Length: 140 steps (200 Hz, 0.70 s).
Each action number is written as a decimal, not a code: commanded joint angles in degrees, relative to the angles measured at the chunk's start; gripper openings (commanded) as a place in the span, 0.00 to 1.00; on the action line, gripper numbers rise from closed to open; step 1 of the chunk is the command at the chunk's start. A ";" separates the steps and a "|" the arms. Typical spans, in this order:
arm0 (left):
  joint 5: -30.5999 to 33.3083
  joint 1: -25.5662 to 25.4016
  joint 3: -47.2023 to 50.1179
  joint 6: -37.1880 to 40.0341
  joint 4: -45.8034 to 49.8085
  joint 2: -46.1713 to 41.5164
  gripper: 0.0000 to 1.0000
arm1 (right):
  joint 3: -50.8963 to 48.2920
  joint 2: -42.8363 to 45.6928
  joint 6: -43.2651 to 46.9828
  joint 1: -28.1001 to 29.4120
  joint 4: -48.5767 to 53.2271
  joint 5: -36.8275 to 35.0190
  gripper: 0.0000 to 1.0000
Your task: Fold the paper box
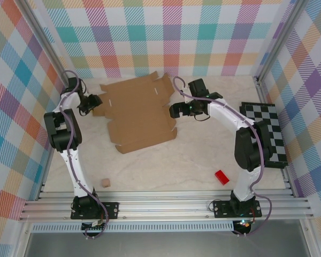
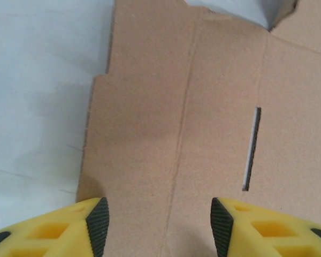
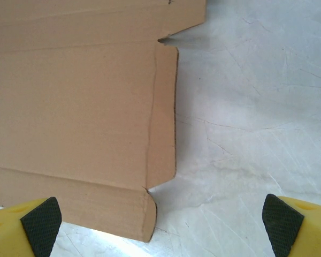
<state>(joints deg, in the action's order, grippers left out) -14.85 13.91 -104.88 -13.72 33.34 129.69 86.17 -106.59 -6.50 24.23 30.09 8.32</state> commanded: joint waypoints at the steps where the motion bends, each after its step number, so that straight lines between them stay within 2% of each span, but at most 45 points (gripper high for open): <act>1: 1.39 2.12 0.35 -0.26 1.32 -3.98 0.60 | -0.05 0.81 -0.44 0.74 1.62 1.70 1.00; 17: -0.33 2.35 2.16 -0.59 -1.28 -6.23 0.62 | 0.29 0.17 -0.49 2.04 1.43 1.53 1.00; 38: 1.03 2.43 1.65 -0.96 -1.16 -7.60 0.63 | 2.28 -2.57 -0.68 4.16 1.35 1.49 1.00; 70: 3.41 6.54 0.80 -2.49 0.77 -7.52 0.64 | 9.43 -10.14 -0.23 9.26 2.67 1.07 1.00; 113: -6.93 8.63 -2.67 -0.22 1.35 -1.73 0.69 | 20.64 -21.43 0.73 13.29 4.20 -0.32 1.00; 140: -9.05 8.60 -4.12 -0.99 -0.23 1.62 0.71 | 24.01 -25.45 0.83 13.30 5.57 -0.65 1.00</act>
<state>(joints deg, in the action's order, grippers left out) -18.81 22.70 -106.56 -15.14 32.82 127.55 106.96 -129.86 -6.59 38.35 32.56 8.21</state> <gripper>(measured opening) 0.707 0.997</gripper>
